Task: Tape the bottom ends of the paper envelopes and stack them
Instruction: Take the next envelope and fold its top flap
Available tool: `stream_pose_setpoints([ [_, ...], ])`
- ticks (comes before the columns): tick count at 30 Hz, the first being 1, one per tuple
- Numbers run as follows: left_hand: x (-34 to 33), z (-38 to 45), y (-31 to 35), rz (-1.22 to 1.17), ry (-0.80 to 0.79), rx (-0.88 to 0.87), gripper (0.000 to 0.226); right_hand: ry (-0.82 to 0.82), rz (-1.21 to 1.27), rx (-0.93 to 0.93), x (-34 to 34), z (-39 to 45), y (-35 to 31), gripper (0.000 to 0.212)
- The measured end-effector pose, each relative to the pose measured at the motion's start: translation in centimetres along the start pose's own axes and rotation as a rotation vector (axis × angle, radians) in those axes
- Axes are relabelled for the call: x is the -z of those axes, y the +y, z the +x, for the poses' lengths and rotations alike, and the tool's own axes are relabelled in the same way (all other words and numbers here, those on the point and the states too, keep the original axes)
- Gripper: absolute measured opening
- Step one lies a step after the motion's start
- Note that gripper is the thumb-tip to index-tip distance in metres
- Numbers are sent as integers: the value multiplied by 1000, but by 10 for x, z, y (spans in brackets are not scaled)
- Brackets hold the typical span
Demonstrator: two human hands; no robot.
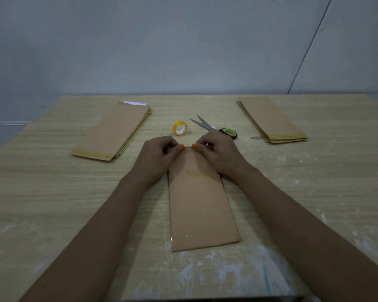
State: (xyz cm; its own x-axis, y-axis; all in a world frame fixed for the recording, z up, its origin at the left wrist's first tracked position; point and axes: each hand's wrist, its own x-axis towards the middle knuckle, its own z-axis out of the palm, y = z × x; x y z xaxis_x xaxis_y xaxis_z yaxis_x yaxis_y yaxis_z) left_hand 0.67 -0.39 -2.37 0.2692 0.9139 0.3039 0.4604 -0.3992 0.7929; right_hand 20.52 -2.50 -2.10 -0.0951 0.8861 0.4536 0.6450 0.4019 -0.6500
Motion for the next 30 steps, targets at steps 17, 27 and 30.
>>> stream_pose_setpoints([
  [17,6,2,-12,425,-51,-149,14,-69,-566,149,-12,-10,-17,33],
  [27,12,-1,-10,420,88,48,20,45,-798,-53,5,-26,-14,27],
  [30,12,0,-9,423,120,67,26,15,-893,-14,1,-27,-15,23],
])
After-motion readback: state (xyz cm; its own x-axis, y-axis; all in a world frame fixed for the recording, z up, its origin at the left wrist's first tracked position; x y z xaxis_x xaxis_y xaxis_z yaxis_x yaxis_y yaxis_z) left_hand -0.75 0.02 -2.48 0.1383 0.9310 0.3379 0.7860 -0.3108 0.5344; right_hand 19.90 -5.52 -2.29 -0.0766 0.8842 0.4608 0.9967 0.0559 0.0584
